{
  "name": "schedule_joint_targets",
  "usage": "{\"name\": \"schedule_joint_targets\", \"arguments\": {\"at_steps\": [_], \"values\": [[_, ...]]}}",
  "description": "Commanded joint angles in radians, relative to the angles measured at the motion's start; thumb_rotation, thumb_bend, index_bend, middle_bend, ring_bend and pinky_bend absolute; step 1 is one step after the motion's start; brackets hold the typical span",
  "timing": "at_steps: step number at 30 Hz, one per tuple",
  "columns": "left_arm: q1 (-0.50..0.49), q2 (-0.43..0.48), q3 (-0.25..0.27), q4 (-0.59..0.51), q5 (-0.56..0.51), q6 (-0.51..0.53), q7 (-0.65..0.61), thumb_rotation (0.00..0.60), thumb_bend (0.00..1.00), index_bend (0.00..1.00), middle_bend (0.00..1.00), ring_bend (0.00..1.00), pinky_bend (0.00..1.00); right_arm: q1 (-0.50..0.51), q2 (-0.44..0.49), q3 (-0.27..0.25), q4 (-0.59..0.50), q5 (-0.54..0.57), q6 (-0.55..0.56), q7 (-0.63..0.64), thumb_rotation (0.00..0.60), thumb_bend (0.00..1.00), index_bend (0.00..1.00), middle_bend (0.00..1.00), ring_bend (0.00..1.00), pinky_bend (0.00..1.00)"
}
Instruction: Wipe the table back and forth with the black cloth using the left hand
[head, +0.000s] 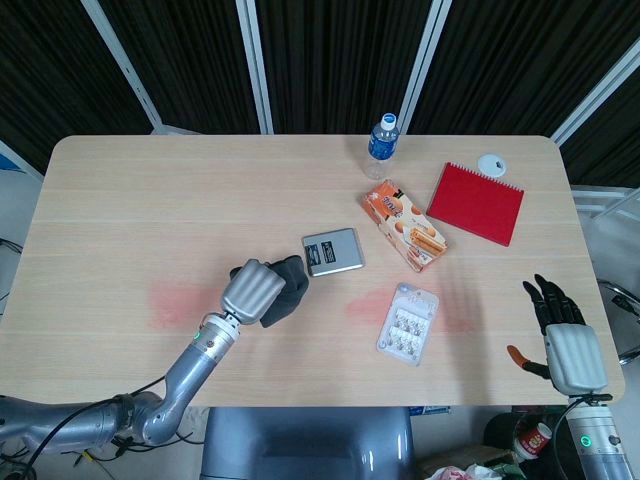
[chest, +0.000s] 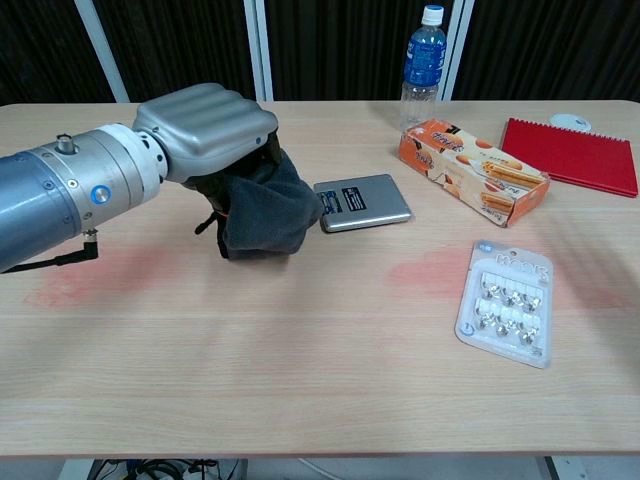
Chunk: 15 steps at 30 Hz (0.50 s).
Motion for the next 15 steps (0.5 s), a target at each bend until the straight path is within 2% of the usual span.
{"name": "schedule_joint_targets", "arguments": {"at_steps": [1,3,4,9,15], "values": [[-0.002,0.018,0.027,-0.041,-0.069,0.016,0.063,0.600,0.16,0.12,0.13,0.14,0.27,-0.001,0.001,-0.001,0.000,-0.002,0.001,0.002,0.600,0.12,0.00,0.00,0.00,0.14],[0.008,0.030,0.040,-0.059,-0.076,0.035,0.060,0.600,0.11,0.02,0.02,0.04,0.16,-0.001,0.002,-0.002,-0.001,-0.003,0.000,0.003,0.600,0.12,0.00,0.00,0.00,0.14],[0.016,0.039,0.047,-0.066,-0.075,0.046,0.051,0.600,0.09,0.00,0.00,0.01,0.13,-0.001,0.002,-0.003,-0.001,-0.004,0.001,0.002,0.600,0.12,0.00,0.00,0.00,0.14],[0.065,0.115,0.080,-0.115,-0.081,0.085,-0.013,0.600,0.05,0.00,0.00,0.00,0.09,-0.003,0.002,-0.005,-0.001,-0.006,0.003,-0.001,0.600,0.12,0.00,0.00,0.00,0.14],[0.157,0.249,0.134,-0.170,-0.006,0.152,-0.170,0.600,0.05,0.00,0.00,0.00,0.07,-0.003,0.000,-0.006,0.001,-0.007,0.004,-0.011,0.600,0.12,0.00,0.00,0.00,0.14]]}}
